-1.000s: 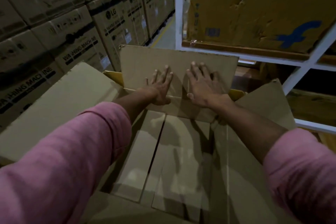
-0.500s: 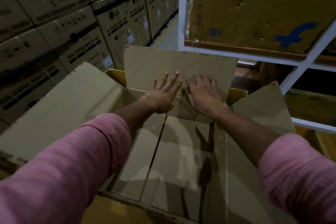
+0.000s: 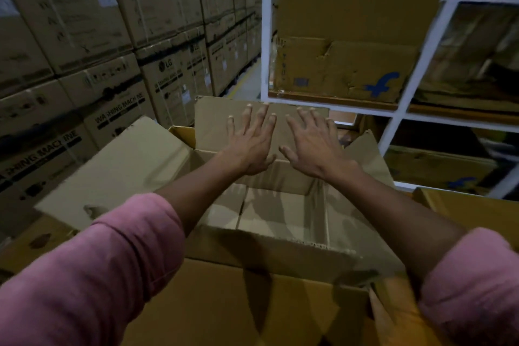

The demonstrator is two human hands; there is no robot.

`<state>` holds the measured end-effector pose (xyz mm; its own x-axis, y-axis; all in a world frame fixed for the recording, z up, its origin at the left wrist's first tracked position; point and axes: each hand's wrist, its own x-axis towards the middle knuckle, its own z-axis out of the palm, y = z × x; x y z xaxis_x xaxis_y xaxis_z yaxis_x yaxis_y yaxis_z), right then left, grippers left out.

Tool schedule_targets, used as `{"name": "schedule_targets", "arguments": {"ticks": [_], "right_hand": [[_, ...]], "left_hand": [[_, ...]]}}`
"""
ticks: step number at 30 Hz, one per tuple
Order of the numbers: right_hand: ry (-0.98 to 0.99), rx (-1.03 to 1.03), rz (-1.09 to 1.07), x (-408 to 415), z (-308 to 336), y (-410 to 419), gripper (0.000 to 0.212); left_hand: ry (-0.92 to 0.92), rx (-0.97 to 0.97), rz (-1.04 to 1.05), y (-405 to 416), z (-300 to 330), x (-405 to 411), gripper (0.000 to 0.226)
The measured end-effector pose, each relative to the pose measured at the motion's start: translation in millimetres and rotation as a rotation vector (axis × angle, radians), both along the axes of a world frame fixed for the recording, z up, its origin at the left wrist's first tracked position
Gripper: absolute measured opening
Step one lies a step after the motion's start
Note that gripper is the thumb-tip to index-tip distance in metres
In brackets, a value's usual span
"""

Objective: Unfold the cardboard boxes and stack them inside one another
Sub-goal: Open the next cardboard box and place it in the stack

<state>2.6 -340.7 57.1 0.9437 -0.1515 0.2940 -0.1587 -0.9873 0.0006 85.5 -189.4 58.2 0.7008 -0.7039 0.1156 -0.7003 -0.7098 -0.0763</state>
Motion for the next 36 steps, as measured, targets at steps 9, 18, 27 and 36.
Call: {"name": "schedule_targets", "arguments": {"ticks": [9, 18, 27, 36], "right_hand": [[-0.154, 0.044, -0.217, -145, 15, -16, 0.077], [-0.148, 0.166, -0.445, -280, 8, -96, 0.093], [0.005, 0.235, -0.531, -382, -70, -231, 0.086], [0.231, 0.364, -0.576, -454, -145, -390, 0.093]], "left_hand": [[-0.009, -0.245, -0.176, -38, 7, -121, 0.086], [0.065, -0.239, -0.384, -124, -7, -234, 0.089], [0.111, -0.145, -0.4, -255, -66, -323, 0.089], [0.306, -0.099, -0.206, -387, -141, -386, 0.088]]}}
